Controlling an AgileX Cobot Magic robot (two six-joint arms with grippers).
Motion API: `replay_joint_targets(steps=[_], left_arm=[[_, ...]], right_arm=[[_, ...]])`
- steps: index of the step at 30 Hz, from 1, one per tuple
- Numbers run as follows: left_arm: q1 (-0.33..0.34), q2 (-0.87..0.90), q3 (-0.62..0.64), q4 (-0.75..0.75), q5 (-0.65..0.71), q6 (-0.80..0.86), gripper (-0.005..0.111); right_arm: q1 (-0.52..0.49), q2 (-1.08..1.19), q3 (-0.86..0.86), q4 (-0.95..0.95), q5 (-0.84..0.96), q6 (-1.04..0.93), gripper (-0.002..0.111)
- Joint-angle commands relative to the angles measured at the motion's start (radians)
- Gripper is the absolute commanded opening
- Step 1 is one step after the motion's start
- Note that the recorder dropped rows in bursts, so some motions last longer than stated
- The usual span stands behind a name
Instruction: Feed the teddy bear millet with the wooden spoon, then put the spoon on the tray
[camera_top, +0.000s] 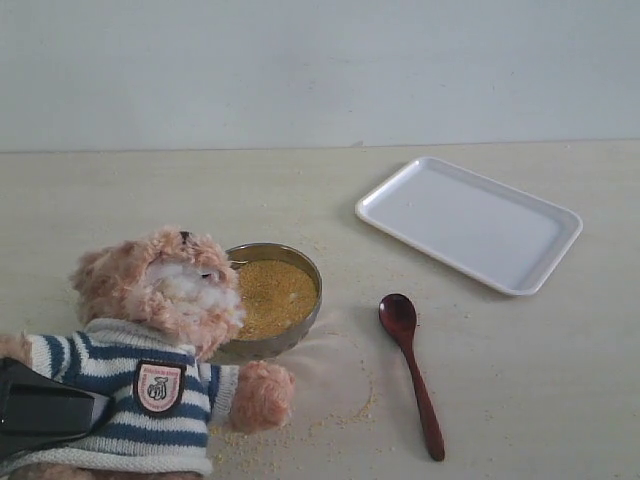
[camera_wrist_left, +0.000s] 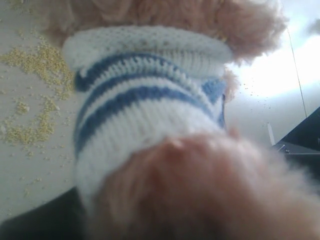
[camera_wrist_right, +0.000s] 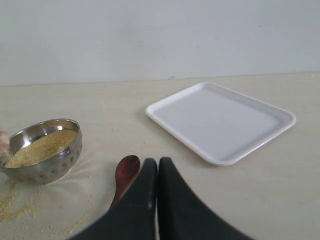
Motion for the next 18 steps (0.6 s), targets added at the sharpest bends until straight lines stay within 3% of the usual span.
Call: replay_joint_targets(steps=[1,9,13,18], left_arm=[[0.001,-0.001,0.002,-0.027,0.022,0.021,0.005],[0.001,-0.001,0.002,-0.027,0.022,0.021,0.005],[0.001,-0.001,0.002,-0.027,0.022,0.021,0.005],[0.001,-0.001,0.002,-0.027,0.022,0.023,0.005]], right_arm=[[-0.002,-0.004,0.0,-0.003,-0.003,0.0,0.0],[-0.002,-0.004,0.0,0.003,-0.018,0.006,0.0],[0.0,-0.004,0.0,0.294,-0.125,0.162,0.0],[0.0,-0.004,0.0,0.366,-0.276,0.185,0.0]])
